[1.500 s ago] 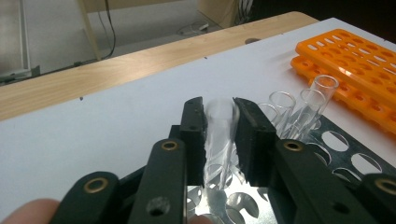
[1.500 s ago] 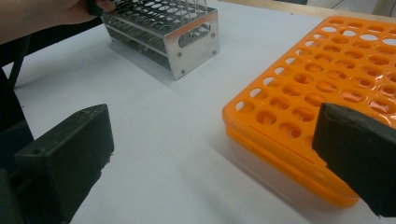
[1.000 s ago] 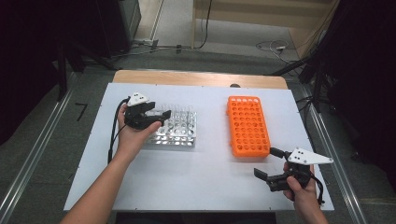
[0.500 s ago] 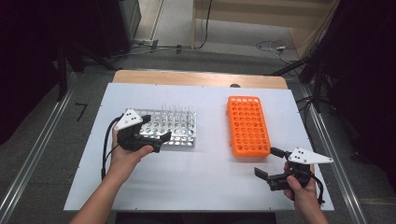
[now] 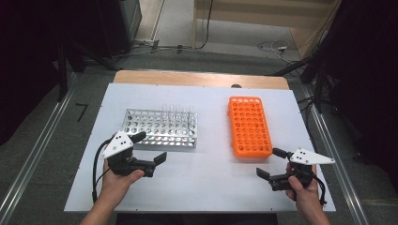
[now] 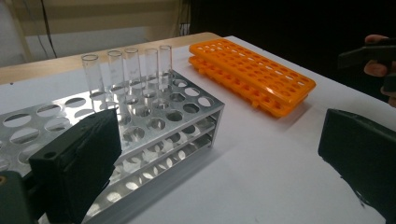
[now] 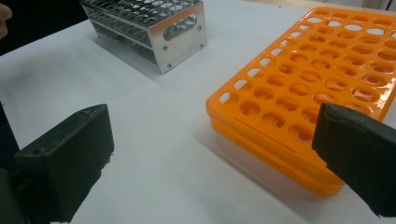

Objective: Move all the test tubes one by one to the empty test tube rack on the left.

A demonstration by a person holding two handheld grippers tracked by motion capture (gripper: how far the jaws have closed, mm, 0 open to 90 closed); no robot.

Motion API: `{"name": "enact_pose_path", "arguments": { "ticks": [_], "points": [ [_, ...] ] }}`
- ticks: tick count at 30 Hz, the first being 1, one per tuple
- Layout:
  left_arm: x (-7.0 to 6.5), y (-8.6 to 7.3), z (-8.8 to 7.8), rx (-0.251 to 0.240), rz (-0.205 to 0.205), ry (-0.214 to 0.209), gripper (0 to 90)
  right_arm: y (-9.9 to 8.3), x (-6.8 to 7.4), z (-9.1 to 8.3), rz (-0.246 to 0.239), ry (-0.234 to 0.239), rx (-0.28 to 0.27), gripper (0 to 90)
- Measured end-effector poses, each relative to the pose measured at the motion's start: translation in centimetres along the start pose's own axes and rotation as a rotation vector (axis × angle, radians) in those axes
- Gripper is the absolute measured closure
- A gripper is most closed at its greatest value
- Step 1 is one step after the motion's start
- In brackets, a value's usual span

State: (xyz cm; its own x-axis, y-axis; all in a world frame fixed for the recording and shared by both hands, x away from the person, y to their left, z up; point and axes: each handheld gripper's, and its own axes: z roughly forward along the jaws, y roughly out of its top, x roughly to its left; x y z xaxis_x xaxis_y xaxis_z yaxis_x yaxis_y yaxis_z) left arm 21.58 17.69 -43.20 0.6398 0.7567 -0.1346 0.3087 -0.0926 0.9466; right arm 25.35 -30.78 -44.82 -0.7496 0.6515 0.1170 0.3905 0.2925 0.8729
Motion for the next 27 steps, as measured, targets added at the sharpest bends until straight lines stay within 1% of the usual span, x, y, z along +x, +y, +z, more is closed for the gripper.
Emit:
{"name": "enact_pose_path", "arguments": {
  "ticks": [3, 7, 12, 13, 14, 15, 18, 19, 21, 24, 25, 27],
  "points": [
    [-0.1, -0.6, -0.8, -0.009, 0.000, -0.006, 0.0, -0.2, -0.2, 0.0, 0.004, -0.002, 0.001, 0.0],
    [0.0, -1.6, -1.9, -0.018, 0.003, 0.010, 0.0, -0.3, -0.4, 0.1, 0.003, -0.005, 0.003, 0.0],
    [0.9, -2.6, -2.9, -0.018, -0.011, 0.025, 0.0, -0.5, -0.6, 0.2, 0.004, -0.011, 0.006, 0.0],
    [0.9, -2.9, -3.1, -0.015, -0.007, 0.035, 0.0, -0.5, -0.7, 0.2, 0.005, -0.012, 0.005, 0.0],
    [1.1, -3.1, -3.2, -0.005, 0.015, 0.050, 0.0, -0.6, -0.8, 0.2, 0.003, -0.014, 0.005, 0.0],
    [1.2, -3.4, -3.2, 0.007, 0.028, 0.065, 0.0, -0.6, -0.9, 0.2, 0.007, -0.015, 0.006, 0.0],
    [2.0, -3.8, -3.5, -0.005, -0.011, 0.056, 0.0, -0.8, -1.2, 0.1, 0.011, -0.018, 0.010, 0.0],
    [2.2, -3.8, -3.6, -0.006, -0.014, 0.058, 0.0, -0.8, -1.3, 0.1, 0.012, -0.020, 0.007, 0.0],
    [2.4, -3.8, -3.8, -0.017, -0.019, 0.057, 0.0, -0.9, -1.5, 0.0, 0.016, -0.022, 0.004, 0.0],
    [2.5, -3.7, -4.3, -0.034, -0.003, 0.052, 0.0, -1.0, -1.8, -0.1, 0.021, -0.029, -0.001, 0.0],
    [2.5, -3.7, -4.4, -0.043, -0.002, 0.054, 0.0, -1.1, -2.0, -0.2, 0.019, -0.028, -0.005, 0.0],
    [2.6, -3.7, -4.6, -0.056, -0.001, 0.045, 0.0, -1.2, -2.3, -0.3, 0.027, -0.033, -0.010, 0.0]
  ]
}}
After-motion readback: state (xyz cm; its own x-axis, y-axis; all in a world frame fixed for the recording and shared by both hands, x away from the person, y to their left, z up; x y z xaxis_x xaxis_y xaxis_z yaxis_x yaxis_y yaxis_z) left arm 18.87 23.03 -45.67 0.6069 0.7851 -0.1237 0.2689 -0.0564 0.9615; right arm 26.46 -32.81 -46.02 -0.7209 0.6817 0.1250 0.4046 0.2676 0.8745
